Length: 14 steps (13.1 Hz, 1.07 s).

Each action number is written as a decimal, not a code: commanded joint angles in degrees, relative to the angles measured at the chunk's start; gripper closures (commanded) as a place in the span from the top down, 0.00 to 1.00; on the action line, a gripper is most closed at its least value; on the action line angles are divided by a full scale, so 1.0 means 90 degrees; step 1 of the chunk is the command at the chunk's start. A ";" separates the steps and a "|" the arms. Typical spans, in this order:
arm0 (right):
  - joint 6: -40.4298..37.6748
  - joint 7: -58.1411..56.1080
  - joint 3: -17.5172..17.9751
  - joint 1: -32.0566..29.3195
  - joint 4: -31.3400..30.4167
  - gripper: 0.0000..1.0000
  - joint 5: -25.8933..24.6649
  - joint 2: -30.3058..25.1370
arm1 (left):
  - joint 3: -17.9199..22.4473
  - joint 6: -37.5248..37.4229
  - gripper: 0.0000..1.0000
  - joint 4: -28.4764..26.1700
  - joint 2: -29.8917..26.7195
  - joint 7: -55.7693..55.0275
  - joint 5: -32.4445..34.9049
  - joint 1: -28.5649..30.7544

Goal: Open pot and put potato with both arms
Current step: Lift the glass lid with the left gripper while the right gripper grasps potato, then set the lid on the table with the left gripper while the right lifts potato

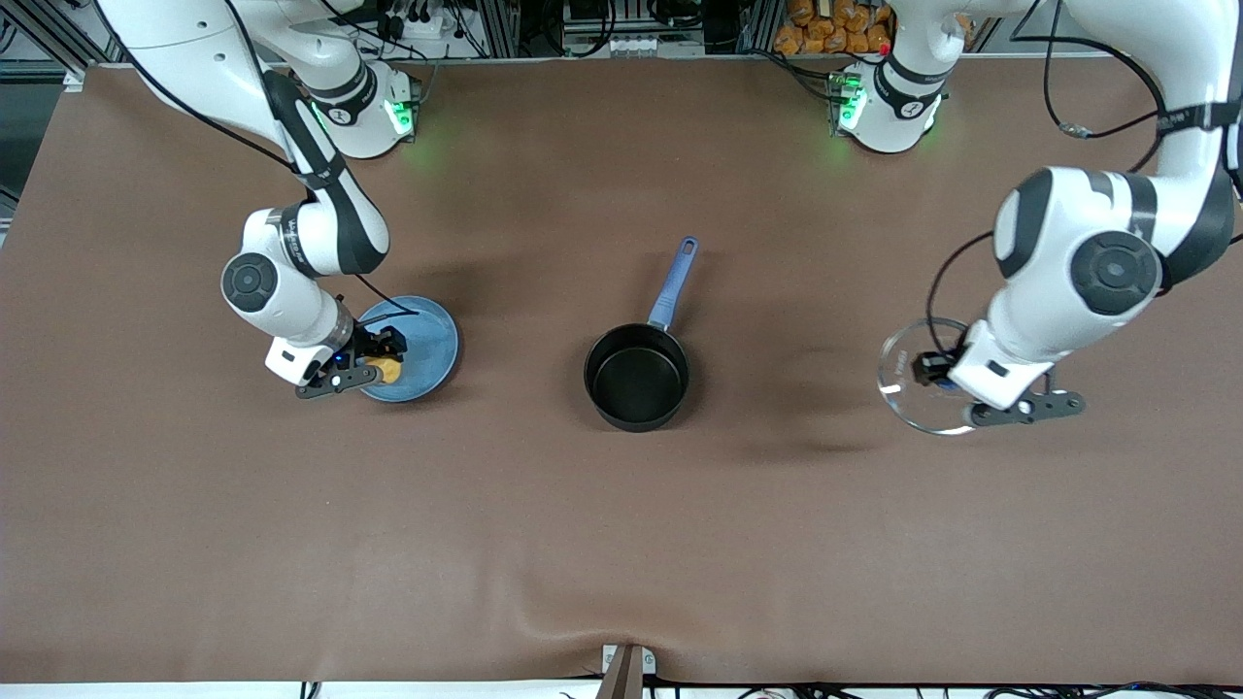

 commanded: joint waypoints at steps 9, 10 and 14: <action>-0.0738 -0.0001 0.0053 0.0104 -0.0109 0.00 0.0554 -0.1175 | -0.0100 0.2209 0.00 -0.0782 0.1208 0.0448 0.0141 0.0421; -0.0876 0.0115 0.0044 0.0181 -0.0100 0.00 0.0565 -0.1458 | -0.0100 0.2318 0.00 -0.0763 0.1276 0.0457 0.0142 0.0421; -0.0975 0.1967 0.0053 0.1224 0.0280 0.00 0.0507 -0.1891 | -0.0100 0.2338 0.80 -0.0753 0.1296 0.0457 0.0142 0.0421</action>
